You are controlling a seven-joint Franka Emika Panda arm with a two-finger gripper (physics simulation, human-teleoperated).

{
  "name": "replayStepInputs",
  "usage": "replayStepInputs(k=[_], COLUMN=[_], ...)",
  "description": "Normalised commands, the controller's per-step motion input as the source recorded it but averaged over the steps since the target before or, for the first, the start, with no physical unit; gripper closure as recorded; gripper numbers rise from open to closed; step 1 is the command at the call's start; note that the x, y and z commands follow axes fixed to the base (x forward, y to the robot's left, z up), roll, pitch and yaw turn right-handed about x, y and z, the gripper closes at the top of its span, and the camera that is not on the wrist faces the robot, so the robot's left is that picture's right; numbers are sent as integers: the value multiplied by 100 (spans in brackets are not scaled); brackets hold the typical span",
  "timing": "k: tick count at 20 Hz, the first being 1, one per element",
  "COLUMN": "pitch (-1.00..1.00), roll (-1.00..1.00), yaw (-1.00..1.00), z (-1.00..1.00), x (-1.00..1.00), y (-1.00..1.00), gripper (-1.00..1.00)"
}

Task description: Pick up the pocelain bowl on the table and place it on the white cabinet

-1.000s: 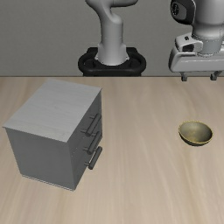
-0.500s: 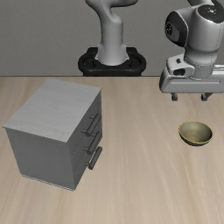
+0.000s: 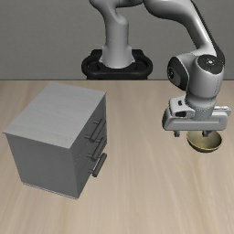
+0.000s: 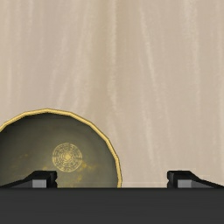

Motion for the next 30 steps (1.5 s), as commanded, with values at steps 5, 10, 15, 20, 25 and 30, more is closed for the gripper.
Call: replayStepInputs(k=[5, 10, 15, 20, 25, 30], pitch=[0, 0, 0, 0, 0, 0], roll=[0, 0, 0, 0, 0, 0], yaw=[0, 0, 0, 0, 0, 0], z=[-40, 0, 80, 100, 100, 100], x=[0, 0, 0, 0, 0, 0], y=[0, 0, 0, 0, 0, 0], gripper=[100, 100, 100, 100, 100, 100])
